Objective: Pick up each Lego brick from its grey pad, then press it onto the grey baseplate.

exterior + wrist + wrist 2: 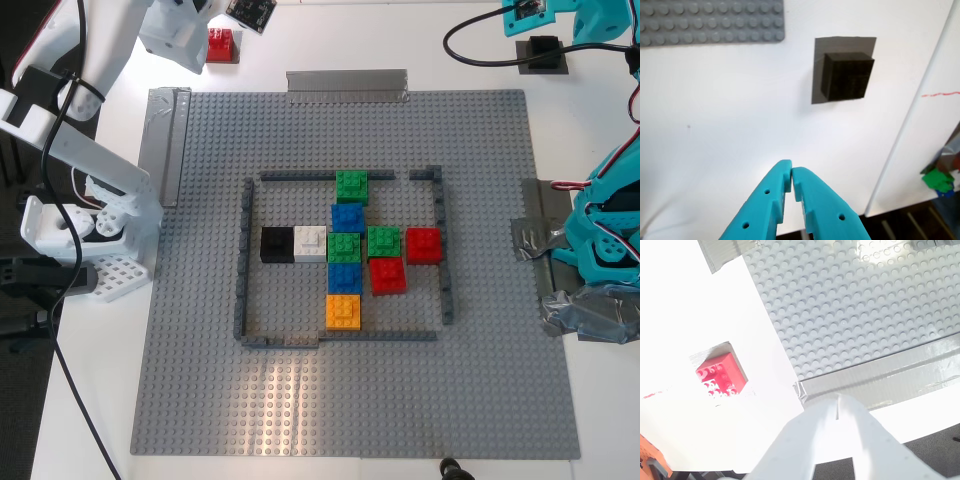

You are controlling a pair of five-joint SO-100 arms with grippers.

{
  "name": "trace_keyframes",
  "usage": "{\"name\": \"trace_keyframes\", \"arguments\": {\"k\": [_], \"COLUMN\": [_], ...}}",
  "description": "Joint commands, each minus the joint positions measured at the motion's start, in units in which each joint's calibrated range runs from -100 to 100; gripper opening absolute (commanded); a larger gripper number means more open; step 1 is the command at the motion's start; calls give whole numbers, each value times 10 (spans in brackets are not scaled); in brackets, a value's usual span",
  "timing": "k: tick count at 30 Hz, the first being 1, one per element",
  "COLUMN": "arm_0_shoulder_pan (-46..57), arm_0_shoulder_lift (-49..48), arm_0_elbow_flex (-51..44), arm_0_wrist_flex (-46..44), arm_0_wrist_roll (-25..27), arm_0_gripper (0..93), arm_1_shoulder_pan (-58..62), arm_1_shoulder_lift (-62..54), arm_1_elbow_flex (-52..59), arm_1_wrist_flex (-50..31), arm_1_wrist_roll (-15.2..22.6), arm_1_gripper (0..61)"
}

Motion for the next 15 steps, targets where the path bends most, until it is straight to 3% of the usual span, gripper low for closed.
{"name": "trace_keyframes", "arguments": {"k": [1, 15], "arm_0_shoulder_pan": [-2, -2], "arm_0_shoulder_lift": [-10, -11], "arm_0_elbow_flex": [59, 59], "arm_0_wrist_flex": [-4, -4], "arm_0_wrist_roll": [-3, -2], "arm_0_gripper": [0, 0], "arm_1_shoulder_pan": [87, 85], "arm_1_shoulder_lift": [-36, -36], "arm_1_elbow_flex": [141, 130], "arm_1_wrist_flex": [-18, -27], "arm_1_wrist_roll": [-1, 4], "arm_1_gripper": [1, 1]}}
